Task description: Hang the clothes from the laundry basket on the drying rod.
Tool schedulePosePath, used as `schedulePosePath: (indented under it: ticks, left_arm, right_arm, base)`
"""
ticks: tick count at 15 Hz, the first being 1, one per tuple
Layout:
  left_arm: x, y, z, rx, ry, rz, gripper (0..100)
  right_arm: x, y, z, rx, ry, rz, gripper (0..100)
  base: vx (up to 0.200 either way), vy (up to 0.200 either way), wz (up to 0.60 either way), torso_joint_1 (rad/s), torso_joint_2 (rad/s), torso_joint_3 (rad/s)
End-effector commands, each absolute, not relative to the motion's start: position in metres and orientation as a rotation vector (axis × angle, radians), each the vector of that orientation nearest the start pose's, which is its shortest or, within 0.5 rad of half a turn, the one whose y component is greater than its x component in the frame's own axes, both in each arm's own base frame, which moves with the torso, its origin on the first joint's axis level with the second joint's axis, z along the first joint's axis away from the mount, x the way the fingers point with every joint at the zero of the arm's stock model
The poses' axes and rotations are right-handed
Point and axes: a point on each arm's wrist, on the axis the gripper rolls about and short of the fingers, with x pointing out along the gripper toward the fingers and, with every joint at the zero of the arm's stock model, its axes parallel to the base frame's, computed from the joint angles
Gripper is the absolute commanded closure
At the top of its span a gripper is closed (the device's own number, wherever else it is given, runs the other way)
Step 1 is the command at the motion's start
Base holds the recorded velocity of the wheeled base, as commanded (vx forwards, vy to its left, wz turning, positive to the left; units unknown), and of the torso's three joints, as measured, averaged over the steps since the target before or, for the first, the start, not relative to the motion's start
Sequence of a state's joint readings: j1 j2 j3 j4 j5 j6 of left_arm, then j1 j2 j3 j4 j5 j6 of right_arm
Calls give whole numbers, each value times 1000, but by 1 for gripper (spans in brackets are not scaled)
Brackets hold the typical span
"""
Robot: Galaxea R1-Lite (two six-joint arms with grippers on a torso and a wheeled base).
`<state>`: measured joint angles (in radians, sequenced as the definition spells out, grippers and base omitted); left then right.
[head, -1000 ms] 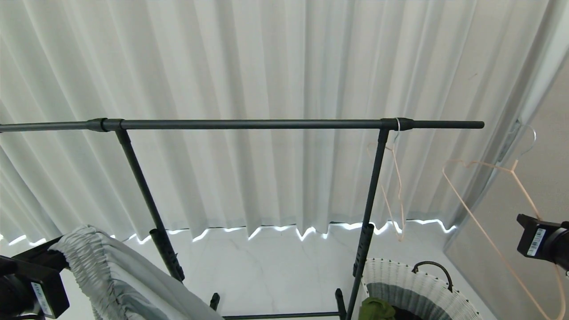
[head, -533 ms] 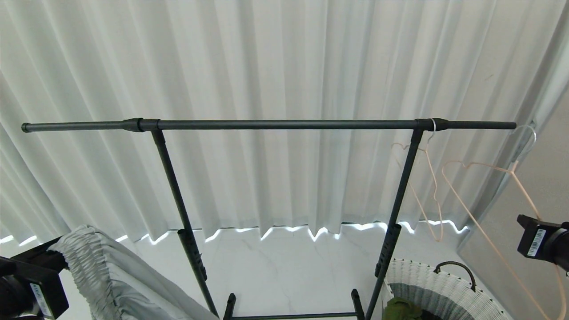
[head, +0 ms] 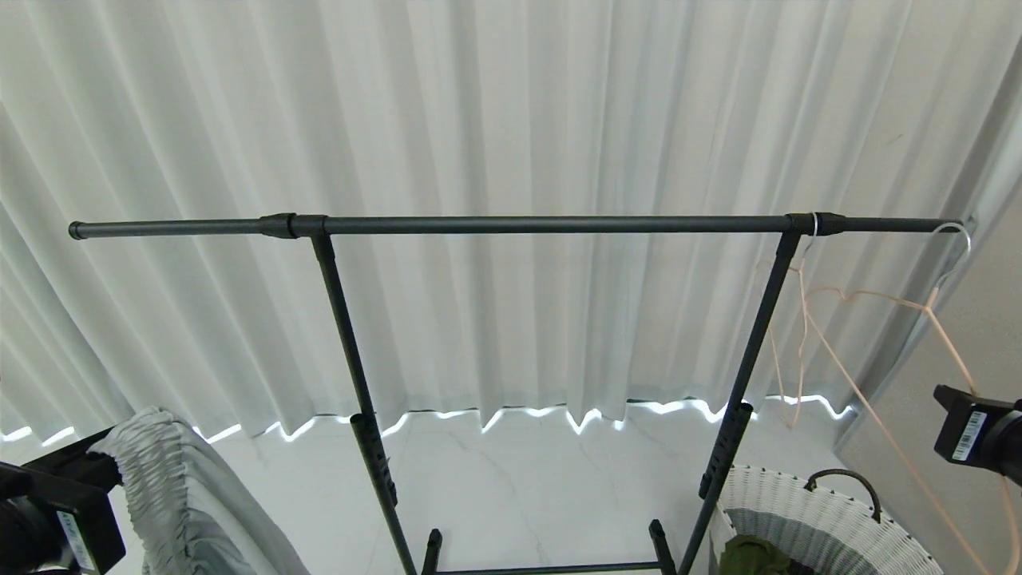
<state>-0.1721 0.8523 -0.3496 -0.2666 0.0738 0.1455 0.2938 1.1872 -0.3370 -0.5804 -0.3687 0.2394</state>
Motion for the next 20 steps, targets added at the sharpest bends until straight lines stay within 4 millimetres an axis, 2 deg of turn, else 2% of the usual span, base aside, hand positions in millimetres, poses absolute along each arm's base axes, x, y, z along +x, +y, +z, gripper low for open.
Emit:
schedulePosePath:
  ticks: [1, 5, 9, 12, 14, 16, 20]
  left_arm:
    - [91, -14, 184, 174, 227, -113, 100]
    - [89, -14, 184, 175, 222, -115, 100]
    - [86, -14, 174, 215, 248, -133, 100]
    - [90, -15, 176, 232, 253, -138, 100]
    - [101, -17, 181, 249, 269, -137, 100]
    - [110, -18, 177, 267, 315, -129, 100]
    - [120, -20, 176, 272, 348, -125, 100]
  right_arm:
    - [153, 38, 170, 151, 244, -103, 100]
    - [150, 37, 172, 156, 230, -105, 100]
    - [138, 34, 176, 172, 197, -51, 100]
    - [116, 22, 189, 122, 123, 48, 100]
    - [91, 13, 193, 50, 112, 112, 100]
    - [73, 10, 198, 31, 110, 139, 100]
    - [56, 9, 211, 27, 89, 195, 100]
  base:
    - [0, 0, 0, 0, 0, 0]
    - [0, 0, 0, 0, 0, 0]
    - [0, 0, 0, 0, 0, 0]
    - [0, 0, 0, 0, 0, 0]
    - [0, 0, 0, 0, 0, 0]
    - [0, 0, 0, 0, 0, 0]
    - [0, 0, 0, 0, 0, 0]
